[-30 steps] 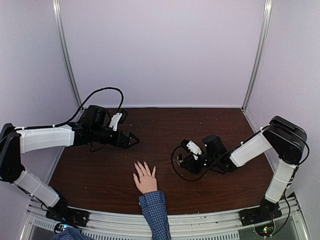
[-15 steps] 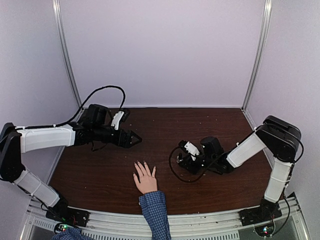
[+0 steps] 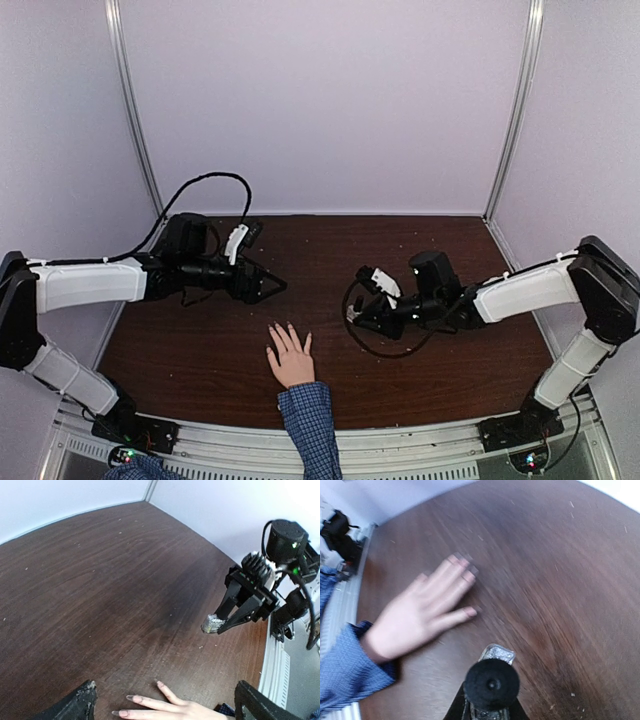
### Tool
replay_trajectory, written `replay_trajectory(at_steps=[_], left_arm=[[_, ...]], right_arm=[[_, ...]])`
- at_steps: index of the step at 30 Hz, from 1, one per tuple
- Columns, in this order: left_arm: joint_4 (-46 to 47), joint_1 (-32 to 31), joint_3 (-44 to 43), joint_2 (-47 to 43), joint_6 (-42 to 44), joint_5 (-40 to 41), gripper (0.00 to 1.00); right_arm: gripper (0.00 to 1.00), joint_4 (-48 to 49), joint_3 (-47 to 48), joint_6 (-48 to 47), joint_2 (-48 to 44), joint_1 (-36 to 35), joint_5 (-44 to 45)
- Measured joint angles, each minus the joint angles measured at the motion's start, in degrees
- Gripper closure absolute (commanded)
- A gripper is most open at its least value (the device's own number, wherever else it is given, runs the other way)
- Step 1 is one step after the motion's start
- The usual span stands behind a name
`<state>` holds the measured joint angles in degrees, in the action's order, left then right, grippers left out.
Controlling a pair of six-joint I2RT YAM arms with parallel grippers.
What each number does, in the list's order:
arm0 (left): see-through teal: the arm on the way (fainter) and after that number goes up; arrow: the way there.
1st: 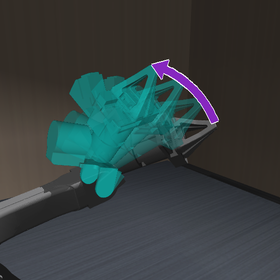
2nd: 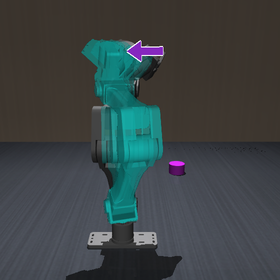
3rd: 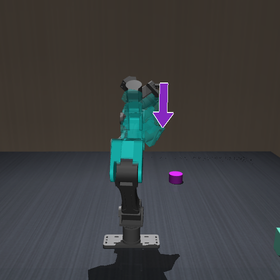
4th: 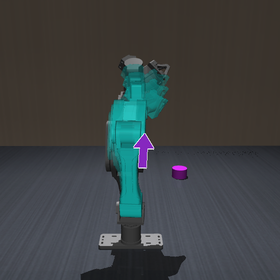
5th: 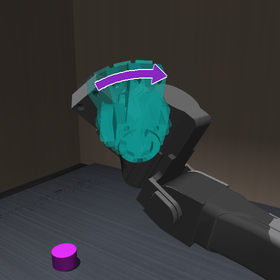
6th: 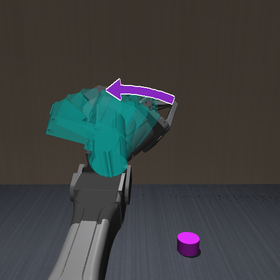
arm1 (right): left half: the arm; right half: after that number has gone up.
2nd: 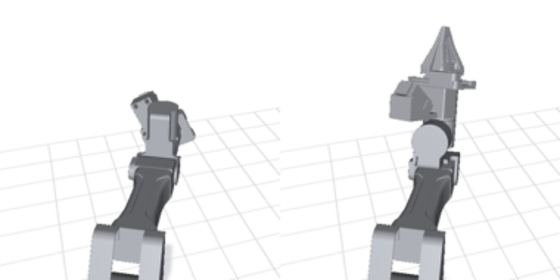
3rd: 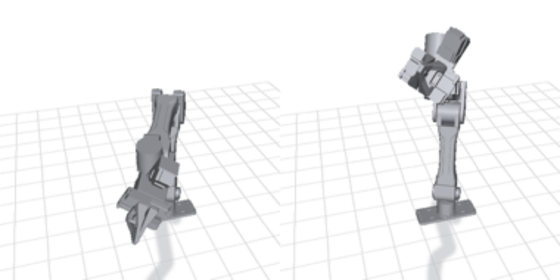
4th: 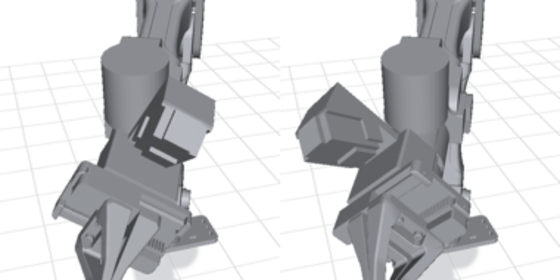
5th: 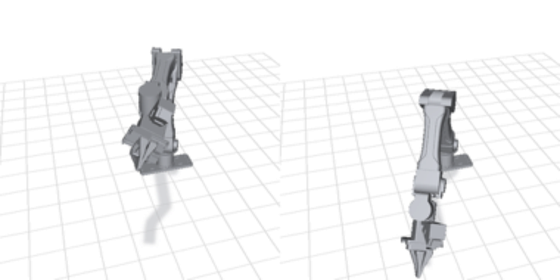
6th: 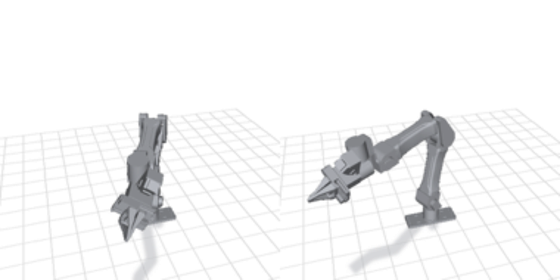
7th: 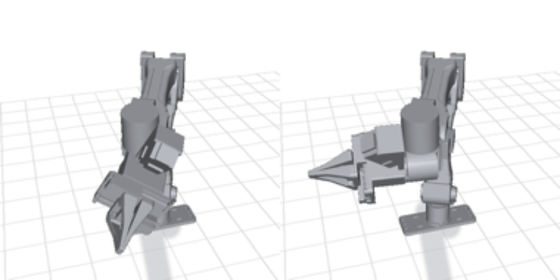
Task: Paint the nails
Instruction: Pick up the nail polish bottle from the center of the board, then pass from the right arm to the left
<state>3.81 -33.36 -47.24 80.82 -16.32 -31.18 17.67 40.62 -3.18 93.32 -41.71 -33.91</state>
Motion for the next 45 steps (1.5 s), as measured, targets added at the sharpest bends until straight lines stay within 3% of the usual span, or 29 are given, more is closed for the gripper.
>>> replay_trajectory(at_steps=[7, 16, 21, 25, 45], left_arm=[[7.5, -5.1, 2.0, -1.6, 4.4, -7.2, 0.08], [7.5, -13.7, 0.1, -1.8, 11.1, -13.0, 0.24], [3.0, -19.2, -3.2, -1.0, 15.8, -13.0, 0.43], [1.7, -21.3, -4.0, 0.6, 17.0, -13.2, 0.52], [2.6, -23.0, -5.1, 3.8, 14.6, -13.9, 0.64]], right_arm=[[0.92, -11.0, 4.3, -0.9, -10.7, -1.3, -7.0], [0.94, -25.1, 9.0, -2.7, -13.3, -7.0, -8.6], [0.94, -29.5, 10.3, -4.0, -13.3, -9.8, -8.6], [0.94, -32.4, 11.8, -4.9, -13.3, -11.6, -8.5], [0.95, -39.3, 16.5, -9.1, -11.7, -17.0, -5.1]])
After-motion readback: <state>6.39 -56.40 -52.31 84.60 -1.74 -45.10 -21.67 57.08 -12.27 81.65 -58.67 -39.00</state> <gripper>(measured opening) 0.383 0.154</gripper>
